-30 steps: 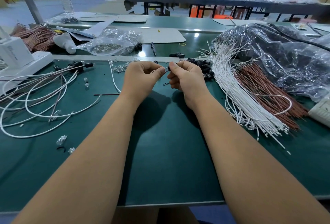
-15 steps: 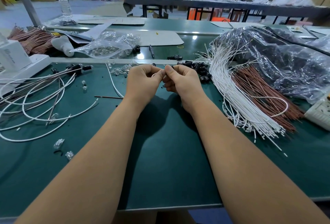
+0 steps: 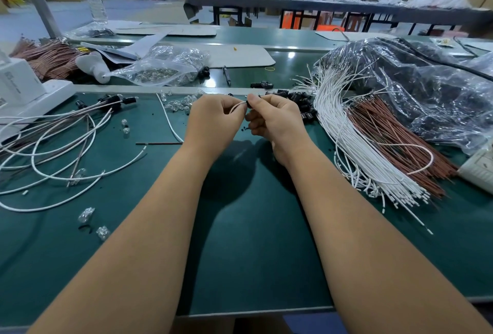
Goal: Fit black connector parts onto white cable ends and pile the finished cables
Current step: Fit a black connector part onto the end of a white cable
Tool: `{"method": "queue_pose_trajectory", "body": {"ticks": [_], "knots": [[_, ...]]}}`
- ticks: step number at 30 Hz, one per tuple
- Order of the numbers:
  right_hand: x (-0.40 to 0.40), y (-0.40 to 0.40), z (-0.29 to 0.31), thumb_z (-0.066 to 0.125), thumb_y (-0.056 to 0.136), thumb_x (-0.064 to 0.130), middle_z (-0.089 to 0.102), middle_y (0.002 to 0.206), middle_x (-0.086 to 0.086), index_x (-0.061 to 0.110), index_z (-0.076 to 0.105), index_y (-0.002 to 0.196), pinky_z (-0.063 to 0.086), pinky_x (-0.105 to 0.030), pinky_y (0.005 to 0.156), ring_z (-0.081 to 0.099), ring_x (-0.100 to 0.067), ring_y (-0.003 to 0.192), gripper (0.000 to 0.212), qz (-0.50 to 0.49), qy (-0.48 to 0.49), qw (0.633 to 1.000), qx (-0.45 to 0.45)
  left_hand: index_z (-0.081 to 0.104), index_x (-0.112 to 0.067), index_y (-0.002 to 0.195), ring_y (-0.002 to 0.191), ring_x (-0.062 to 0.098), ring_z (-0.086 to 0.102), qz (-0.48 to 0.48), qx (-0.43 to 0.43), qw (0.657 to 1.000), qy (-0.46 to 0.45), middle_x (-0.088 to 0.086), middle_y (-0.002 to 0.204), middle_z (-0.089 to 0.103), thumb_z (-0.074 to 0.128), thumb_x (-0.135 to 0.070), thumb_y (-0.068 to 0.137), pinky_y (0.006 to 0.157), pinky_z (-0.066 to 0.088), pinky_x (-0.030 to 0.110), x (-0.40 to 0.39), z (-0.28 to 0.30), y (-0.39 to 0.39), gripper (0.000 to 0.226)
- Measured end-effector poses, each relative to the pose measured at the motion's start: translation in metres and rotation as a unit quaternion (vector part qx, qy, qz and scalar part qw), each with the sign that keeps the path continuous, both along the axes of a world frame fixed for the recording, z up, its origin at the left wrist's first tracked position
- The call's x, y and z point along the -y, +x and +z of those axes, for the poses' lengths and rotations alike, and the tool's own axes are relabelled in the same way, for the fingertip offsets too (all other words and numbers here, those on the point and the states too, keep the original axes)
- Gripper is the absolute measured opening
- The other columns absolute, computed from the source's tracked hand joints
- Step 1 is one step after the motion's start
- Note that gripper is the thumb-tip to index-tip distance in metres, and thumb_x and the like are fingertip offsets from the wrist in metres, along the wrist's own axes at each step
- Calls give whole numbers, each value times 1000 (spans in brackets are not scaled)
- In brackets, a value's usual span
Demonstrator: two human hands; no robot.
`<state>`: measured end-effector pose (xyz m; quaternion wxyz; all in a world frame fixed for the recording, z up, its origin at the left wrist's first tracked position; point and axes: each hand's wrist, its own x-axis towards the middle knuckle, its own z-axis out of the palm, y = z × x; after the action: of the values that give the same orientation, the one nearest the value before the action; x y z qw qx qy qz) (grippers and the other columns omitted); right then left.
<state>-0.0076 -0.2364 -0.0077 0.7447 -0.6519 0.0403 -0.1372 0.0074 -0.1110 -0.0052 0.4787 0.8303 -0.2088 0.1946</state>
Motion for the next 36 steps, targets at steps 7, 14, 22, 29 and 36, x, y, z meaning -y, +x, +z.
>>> {"method": "queue_pose_trajectory", "body": {"ticks": [7, 14, 22, 29, 36], "knots": [[0, 0, 0, 68, 90, 20, 62, 62, -5, 5, 64, 82, 46, -22, 48, 53, -11, 47, 17, 0, 0, 1000, 6, 75, -10, 82, 68, 28, 66, 21, 0, 1000, -18, 9, 68, 70, 63, -20, 90, 68, 55, 39, -3, -1, 3, 18], [0, -1, -2, 70, 88, 21, 63, 61, -3, 8, 64, 78, 47, -22, 49, 55, -12, 49, 18, 6, -50, 999, 16, 74, -8, 85, 70, 27, 66, 12, -4, 1000, -20, 8, 70, 69, 61, -20, 93, 70, 55, 42, -2, -3, 5, 19], [6, -1, 4, 50, 94, 4, 62, 64, -7, 6, 65, 84, 46, -22, 48, 52, -14, 47, 17, 4, 28, 1000, 9, 72, -8, 89, 55, 10, 45, 17, -6, 999, -32, -3, 61, 57, 59, -18, 94, 56, 36, 25, -8, -4, 9, 17], [7, -1, 3, 58, 92, 8, 64, 62, -4, 10, 64, 82, 47, -22, 49, 54, -12, 48, 12, 1, 9, 1000, 15, 71, -11, 85, 52, 5, 44, 22, 0, 1000, -20, -8, 57, 55, 59, -19, 93, 55, 36, 22, -7, -4, 9, 16], [10, 2, 0, 61, 92, 7, 65, 66, -1, 13, 64, 84, 49, -21, 52, 55, -7, 49, 11, -44, -39, 998, 31, 72, -8, 87, 46, -2, 44, 23, 0, 1000, -9, -13, 55, 53, 60, -19, 93, 52, 34, 14, -9, -5, 9, 17]]}}
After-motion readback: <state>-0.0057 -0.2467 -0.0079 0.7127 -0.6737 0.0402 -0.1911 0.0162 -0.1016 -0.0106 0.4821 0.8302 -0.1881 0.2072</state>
